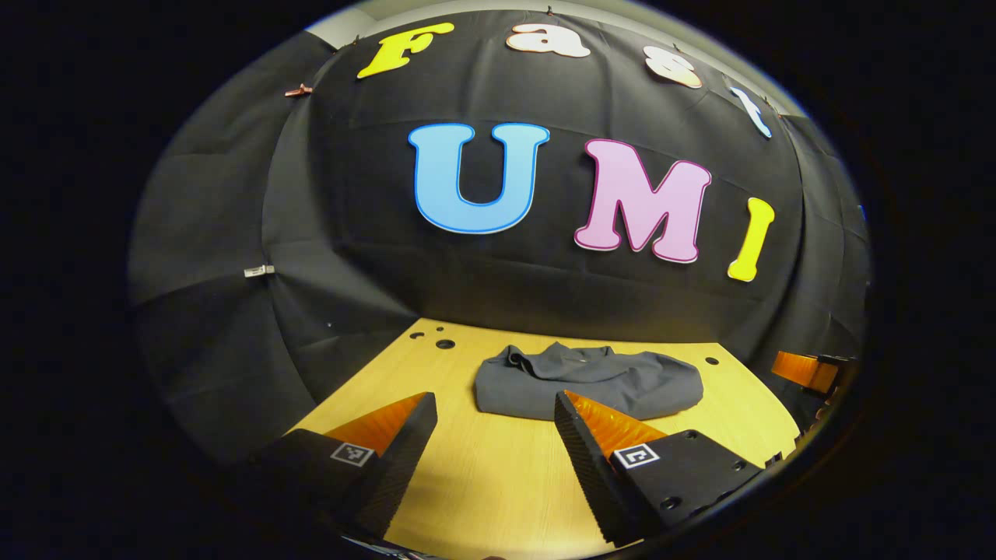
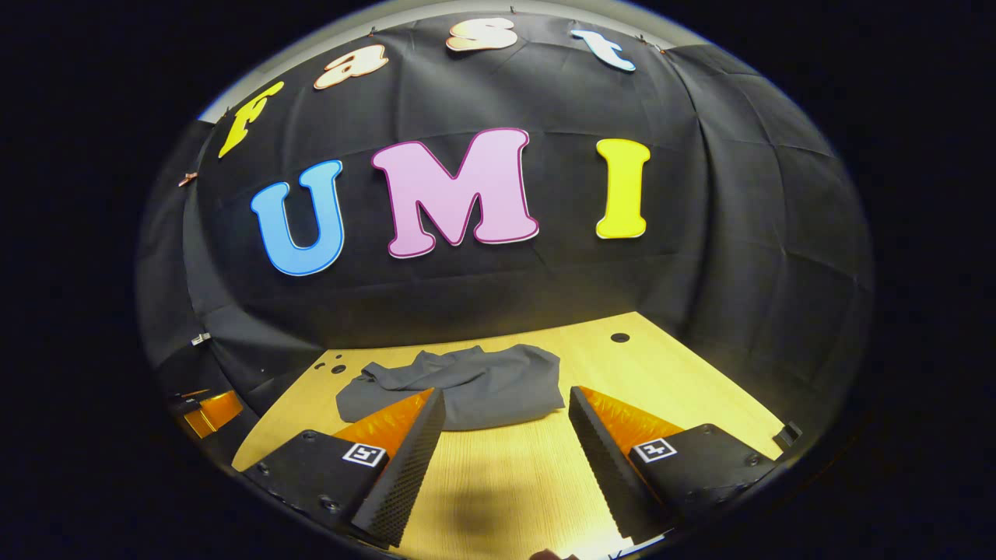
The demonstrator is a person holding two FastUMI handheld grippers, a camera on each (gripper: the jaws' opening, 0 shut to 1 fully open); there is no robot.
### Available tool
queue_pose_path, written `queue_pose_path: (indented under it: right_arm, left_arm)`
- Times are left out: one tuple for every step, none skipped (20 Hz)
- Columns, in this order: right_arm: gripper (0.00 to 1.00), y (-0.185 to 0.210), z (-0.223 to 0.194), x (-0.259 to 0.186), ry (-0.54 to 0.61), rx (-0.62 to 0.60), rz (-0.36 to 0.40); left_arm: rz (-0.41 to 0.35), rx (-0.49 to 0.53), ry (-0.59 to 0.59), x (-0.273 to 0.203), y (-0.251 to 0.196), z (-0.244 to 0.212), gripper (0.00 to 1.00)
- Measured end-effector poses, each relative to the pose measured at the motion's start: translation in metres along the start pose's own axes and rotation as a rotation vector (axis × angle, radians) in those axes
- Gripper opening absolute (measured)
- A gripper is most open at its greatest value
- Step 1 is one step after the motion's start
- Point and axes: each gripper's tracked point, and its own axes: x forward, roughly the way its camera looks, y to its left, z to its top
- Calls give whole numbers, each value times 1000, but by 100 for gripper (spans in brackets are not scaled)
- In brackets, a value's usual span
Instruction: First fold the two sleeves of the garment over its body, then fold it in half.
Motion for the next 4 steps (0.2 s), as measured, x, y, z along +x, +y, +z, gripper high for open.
queue_pose_path:
  right_arm:
    - [99,-3,5,-5,-36,-12,-9]
    - [99,-4,9,-8,-69,-22,-13]
    - [99,-4,11,-12,-92,-24,-14]
    - [99,-2,11,-18,-104,-21,-6]
  left_arm:
    - [-10,1,7,-1,-1,-3,96]
    - [-18,2,11,-3,-2,-4,96]
    - [-24,-1,18,-4,-1,-7,96]
    - [-33,-9,27,-7,-2,-9,96]
